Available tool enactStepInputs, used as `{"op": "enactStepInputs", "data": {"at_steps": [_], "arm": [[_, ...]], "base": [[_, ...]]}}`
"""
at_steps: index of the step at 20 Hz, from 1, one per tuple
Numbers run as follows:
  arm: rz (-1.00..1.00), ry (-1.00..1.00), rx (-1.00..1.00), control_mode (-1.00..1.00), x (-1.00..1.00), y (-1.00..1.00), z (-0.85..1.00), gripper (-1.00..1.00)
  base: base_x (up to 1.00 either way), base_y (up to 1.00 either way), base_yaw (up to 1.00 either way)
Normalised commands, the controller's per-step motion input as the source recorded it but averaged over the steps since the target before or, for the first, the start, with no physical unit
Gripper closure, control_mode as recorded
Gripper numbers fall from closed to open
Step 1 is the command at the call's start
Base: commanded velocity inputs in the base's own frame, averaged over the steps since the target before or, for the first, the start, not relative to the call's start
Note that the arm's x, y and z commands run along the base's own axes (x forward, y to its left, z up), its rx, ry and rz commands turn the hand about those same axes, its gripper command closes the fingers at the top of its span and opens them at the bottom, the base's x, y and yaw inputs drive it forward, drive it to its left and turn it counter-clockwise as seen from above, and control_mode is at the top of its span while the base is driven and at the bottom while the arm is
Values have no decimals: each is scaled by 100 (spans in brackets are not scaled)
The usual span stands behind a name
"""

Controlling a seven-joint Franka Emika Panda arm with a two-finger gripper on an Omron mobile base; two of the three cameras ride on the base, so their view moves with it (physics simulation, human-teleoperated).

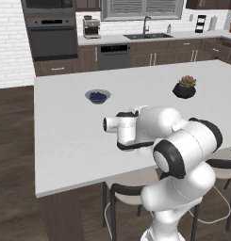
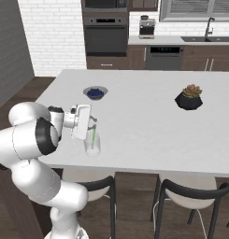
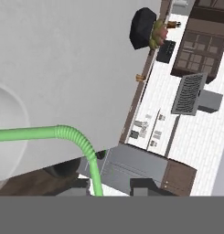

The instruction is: Take a straw from the drawer in front and place it inside the glass cup on the dining counter.

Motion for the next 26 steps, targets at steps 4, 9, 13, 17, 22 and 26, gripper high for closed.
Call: {"op": "enactStepInputs", "data": {"at_steps": [4,9,13,17,22,26], "arm": [[0,0,0,-100,-8,0,0,-100],[0,-1,0,-100,-16,0,10,-100],[0,0,8,-100,-4,0,26,-100],[0,0,14,-100,0,0,24,-100],[0,0,19,-100,0,0,14,-100],[0,5,27,-100,-13,0,1,-100]], "base": [[0,0,0],[0,0,0],[0,0,0],[0,0,0],[0,0,0],[0,0,0]]}}
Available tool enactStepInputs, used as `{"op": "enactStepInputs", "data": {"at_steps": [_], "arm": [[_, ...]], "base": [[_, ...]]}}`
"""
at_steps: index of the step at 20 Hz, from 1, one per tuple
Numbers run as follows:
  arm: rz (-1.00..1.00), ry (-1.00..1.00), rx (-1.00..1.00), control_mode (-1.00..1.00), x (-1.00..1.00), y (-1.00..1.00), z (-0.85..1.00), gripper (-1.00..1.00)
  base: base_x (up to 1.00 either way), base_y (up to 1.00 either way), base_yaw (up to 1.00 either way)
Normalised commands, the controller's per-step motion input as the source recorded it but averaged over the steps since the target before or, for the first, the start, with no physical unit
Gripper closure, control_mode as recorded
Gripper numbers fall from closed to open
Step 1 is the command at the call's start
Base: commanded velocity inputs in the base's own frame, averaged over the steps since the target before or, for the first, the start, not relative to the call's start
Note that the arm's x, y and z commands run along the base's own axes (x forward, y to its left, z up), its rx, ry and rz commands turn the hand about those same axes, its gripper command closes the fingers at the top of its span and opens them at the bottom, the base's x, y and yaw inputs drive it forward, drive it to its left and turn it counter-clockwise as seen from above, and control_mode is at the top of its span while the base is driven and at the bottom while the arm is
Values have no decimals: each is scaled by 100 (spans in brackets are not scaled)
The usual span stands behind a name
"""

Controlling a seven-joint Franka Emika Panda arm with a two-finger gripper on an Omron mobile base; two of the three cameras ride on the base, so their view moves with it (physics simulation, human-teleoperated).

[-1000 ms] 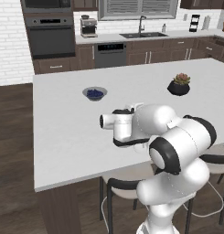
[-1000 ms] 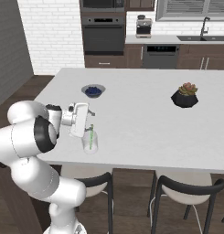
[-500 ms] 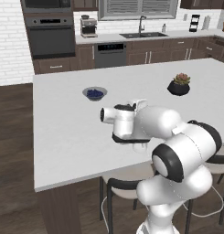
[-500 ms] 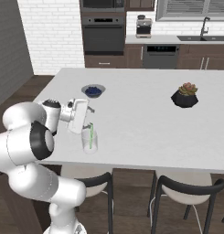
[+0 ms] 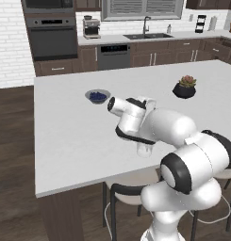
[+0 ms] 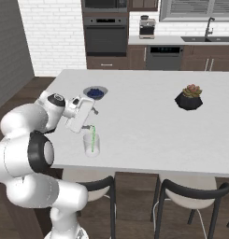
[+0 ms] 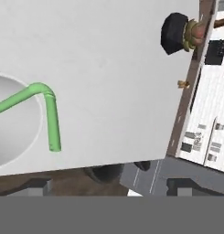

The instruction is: Take a straw from the drawer in front and place it inside the glass cup on the dining counter.

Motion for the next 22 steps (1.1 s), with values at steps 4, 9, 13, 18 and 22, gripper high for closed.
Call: {"op": "enactStepInputs", "data": {"at_steps": [4,9,13,18,22], "arm": [[0,7,27,-100,-42,0,0,-100],[-1,8,25,-100,-33,0,0,-100],[0,2,26,-100,-40,0,15,-100],[0,-6,22,-100,-88,0,42,-100],[-2,-13,21,-100,-100,-5,42,-100]], "base": [[0,0,0],[0,0,0],[0,0,0],[0,0,0],[0,0,0]]}}
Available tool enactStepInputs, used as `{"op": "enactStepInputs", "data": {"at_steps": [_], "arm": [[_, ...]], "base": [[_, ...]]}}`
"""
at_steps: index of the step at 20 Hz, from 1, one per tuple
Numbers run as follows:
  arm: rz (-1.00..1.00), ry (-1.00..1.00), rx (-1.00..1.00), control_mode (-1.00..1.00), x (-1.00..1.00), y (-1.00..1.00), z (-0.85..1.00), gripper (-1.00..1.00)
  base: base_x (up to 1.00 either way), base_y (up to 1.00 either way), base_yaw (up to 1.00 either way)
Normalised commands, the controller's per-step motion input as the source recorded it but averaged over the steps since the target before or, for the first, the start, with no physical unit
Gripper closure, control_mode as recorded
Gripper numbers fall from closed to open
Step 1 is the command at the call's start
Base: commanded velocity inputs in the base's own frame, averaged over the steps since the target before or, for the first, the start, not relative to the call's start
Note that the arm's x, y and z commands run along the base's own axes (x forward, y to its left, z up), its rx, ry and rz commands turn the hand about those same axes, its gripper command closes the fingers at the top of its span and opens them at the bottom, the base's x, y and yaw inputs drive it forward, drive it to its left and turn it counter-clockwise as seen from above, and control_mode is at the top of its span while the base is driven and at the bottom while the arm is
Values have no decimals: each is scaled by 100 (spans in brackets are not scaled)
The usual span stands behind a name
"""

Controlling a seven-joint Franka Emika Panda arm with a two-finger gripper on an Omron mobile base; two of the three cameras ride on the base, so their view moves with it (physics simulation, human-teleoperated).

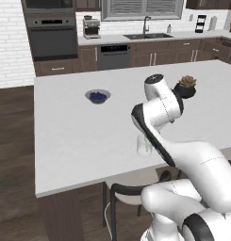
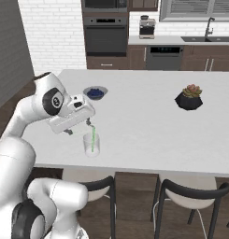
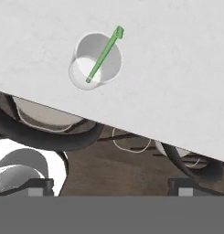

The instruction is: Take a straw from the drawer in front and place it inside the glass cup on the dining counter.

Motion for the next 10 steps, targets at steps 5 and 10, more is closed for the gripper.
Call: {"op": "enactStepInputs", "data": {"at_steps": [5,10], "arm": [[-6,-16,23,-100,-100,-25,35,-100],[-6,-11,26,-100,-100,-40,20,-100]], "base": [[0,0,0],[0,0,0]]}}
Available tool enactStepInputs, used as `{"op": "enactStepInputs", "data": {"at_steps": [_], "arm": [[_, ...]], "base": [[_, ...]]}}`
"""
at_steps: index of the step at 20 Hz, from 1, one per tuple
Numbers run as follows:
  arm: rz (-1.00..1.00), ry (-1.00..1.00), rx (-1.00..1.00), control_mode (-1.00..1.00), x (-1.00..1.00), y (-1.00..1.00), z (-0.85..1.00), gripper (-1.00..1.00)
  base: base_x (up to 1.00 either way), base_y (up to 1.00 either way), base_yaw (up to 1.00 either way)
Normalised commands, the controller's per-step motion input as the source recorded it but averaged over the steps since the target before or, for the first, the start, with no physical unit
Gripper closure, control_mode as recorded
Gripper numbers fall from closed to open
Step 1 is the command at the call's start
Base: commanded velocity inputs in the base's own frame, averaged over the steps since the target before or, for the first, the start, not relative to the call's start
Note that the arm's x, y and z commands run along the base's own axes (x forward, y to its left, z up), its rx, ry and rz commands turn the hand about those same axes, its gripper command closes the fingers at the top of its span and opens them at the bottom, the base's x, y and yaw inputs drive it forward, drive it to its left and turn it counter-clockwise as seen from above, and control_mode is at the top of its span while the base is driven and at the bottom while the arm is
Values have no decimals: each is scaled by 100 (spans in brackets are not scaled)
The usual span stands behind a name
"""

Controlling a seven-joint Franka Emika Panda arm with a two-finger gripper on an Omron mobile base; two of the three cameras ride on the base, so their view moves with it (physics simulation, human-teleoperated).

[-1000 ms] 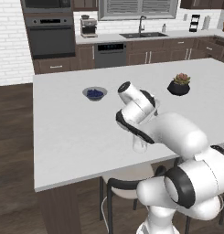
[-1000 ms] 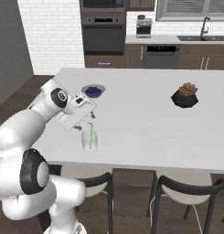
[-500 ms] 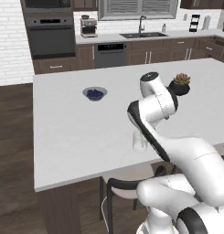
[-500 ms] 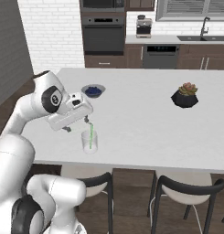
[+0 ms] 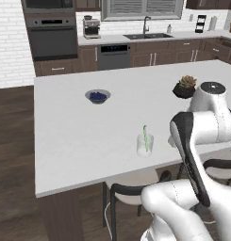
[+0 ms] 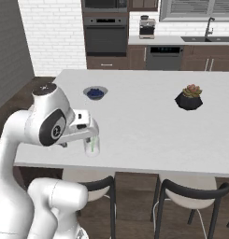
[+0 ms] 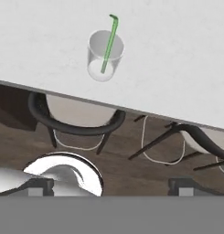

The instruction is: Take a straw from the drawer in front and place it inside the glass cup on the dining counter.

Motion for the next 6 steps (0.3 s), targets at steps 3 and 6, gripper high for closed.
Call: {"op": "enactStepInputs", "data": {"at_steps": [3,6], "arm": [[-6,-5,22,-100,-100,-38,10,-100],[-7,0,12,-100,-92,-33,3,-100]], "base": [[0,0,0],[0,0,0]]}}
